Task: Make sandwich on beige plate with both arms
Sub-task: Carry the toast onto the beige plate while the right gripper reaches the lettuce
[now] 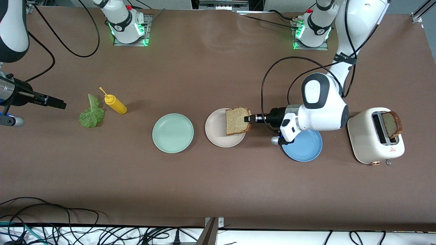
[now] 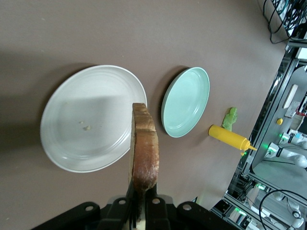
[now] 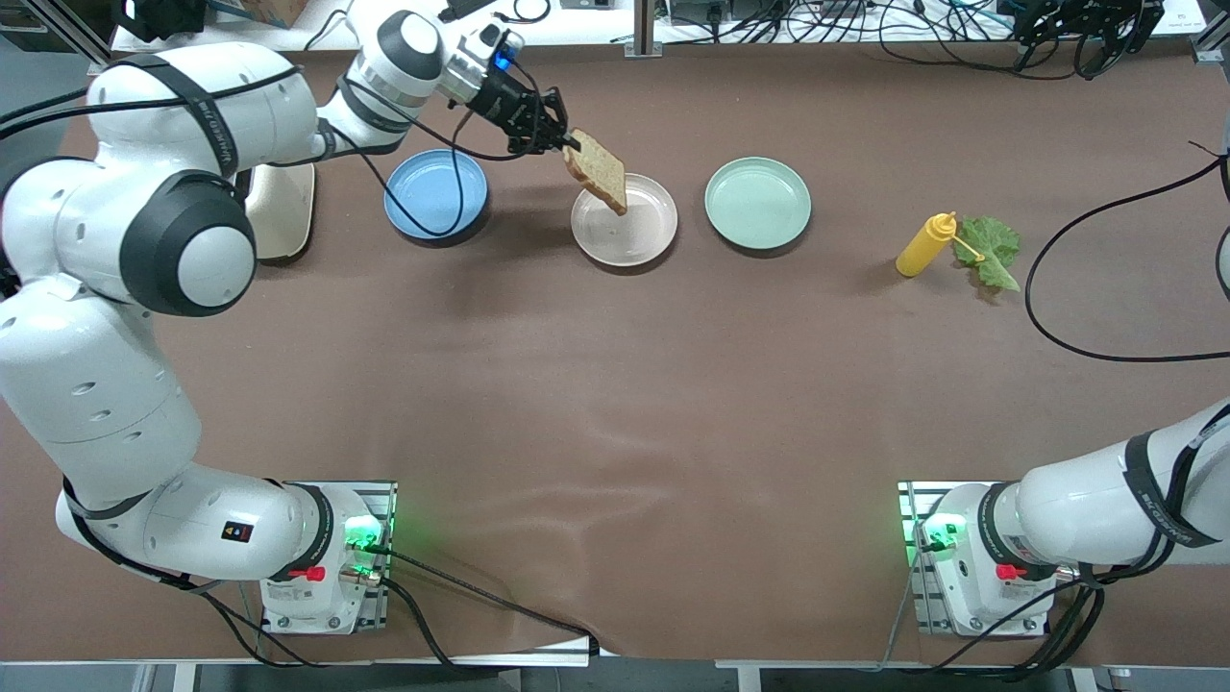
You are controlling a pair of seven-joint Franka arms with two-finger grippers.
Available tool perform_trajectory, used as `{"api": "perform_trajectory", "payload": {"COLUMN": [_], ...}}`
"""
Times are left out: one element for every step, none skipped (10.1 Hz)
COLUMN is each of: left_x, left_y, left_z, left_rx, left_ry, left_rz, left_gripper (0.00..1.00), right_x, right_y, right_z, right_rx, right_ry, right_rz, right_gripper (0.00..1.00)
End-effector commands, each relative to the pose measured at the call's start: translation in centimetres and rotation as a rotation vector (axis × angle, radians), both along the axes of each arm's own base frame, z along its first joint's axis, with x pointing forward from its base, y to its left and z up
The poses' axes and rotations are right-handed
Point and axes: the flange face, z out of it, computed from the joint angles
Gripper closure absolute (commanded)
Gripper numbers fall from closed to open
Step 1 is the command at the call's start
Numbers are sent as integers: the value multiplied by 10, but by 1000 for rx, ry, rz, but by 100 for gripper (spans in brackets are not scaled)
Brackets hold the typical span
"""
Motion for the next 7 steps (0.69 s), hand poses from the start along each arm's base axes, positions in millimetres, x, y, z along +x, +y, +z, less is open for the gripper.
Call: {"api": "perform_trajectory", "payload": {"left_x": [12,9,3,1,1,1,0], "left_y": [-37,-54,-68,-71,-70,-70,-70], "left_z": [-33,-46,-60,-73,-76,-79,-80], "left_rx": [-22,-7,13,24,27,29,32], "left_ry": [-8,-21,-31,-28,-26,-24,-21], "left_rz": [5,8,13,18,19,18,15], "left_gripper": [100,100,100,100,100,100,100], "right_x": [3,4,5,5,4,1,-2], "right_y": [-1,-3,-4,-4,-4,-4,-6], "right_z": [-7,-13,-19,-28,-38,-54,-70], "right_rx": [-15,-33,-48,-49,-49,-51,-67], "right_ry": [12,21,24,24,28,45,54], "right_rz": [0,2,7,9,9,10,17], "right_gripper": [0,0,0,0,0,0,0]}}
